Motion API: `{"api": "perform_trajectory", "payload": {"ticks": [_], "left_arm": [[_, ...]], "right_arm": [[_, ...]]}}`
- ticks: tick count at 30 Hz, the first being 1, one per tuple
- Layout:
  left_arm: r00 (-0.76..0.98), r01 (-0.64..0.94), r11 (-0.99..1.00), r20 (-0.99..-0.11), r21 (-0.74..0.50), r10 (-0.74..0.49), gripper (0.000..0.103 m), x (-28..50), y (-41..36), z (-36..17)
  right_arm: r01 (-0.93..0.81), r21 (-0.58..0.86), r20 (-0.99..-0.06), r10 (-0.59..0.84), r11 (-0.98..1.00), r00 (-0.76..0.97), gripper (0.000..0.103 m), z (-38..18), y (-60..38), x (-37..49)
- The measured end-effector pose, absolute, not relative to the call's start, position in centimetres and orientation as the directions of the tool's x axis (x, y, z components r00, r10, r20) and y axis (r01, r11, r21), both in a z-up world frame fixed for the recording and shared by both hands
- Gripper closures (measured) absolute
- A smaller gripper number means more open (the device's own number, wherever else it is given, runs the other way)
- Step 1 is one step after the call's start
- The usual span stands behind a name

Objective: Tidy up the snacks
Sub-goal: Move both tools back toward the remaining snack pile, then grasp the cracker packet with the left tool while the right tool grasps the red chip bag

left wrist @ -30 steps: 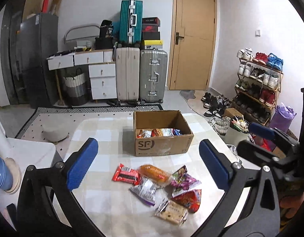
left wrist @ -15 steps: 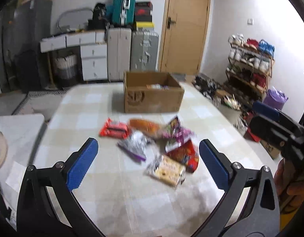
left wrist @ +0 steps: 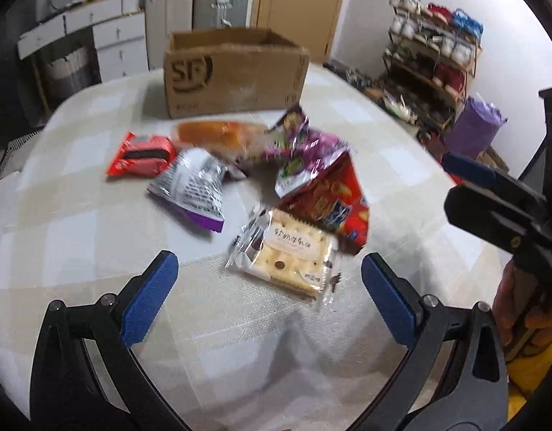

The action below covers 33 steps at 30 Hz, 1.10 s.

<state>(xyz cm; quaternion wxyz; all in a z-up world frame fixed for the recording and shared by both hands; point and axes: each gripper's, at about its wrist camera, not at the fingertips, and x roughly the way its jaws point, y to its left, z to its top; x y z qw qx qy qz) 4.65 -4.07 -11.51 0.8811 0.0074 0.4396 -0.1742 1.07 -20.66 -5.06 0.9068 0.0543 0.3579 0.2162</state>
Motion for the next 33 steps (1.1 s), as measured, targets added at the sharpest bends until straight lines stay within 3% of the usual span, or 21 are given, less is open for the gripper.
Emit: {"api": "perform_trajectory", "payload": {"ticks": [12,21,24,25,29,33], "left_arm": [[0.433,0.369,0.907,-0.826,-0.202,-0.360,0.003,10.4,-5.4,-16.2],[0.391,0.478,0.869,-0.856,-0.125,-0.338,0.004,13.4,-8.6,-17.6],[0.406,0.493,0.864,-0.852,-0.101,-0.332,0.014,14.5,-8.9,-17.7],[0.416,0.493,0.865,-0.847,-0.095,-0.330,0.023,14.7,-8.9,-17.7],[0.437,0.486,0.870,-0.841,-0.078,-0.319,0.042,15.7,-8.8,-17.4],[0.424,0.477,0.870,-0.836,-0.121,-0.349,0.044,14.7,-8.3,-16.9]], "right_arm": [[-0.292,0.308,-0.663,0.424,0.906,0.617,0.001,-8.4,-22.5,3.8],[-0.289,0.342,-0.665,0.448,0.894,0.598,0.001,-9.8,-22.7,4.4],[-0.276,0.356,-0.666,0.450,0.893,0.595,0.001,-10.1,-23.1,4.4],[-0.272,0.360,-0.666,0.450,0.892,0.594,0.001,-10.3,-23.2,4.5],[-0.268,0.365,-0.668,0.452,0.891,0.591,0.001,-10.4,-23.4,4.4],[-0.276,0.359,-0.670,0.453,0.891,0.588,0.001,-10.4,-23.1,4.3]]}}
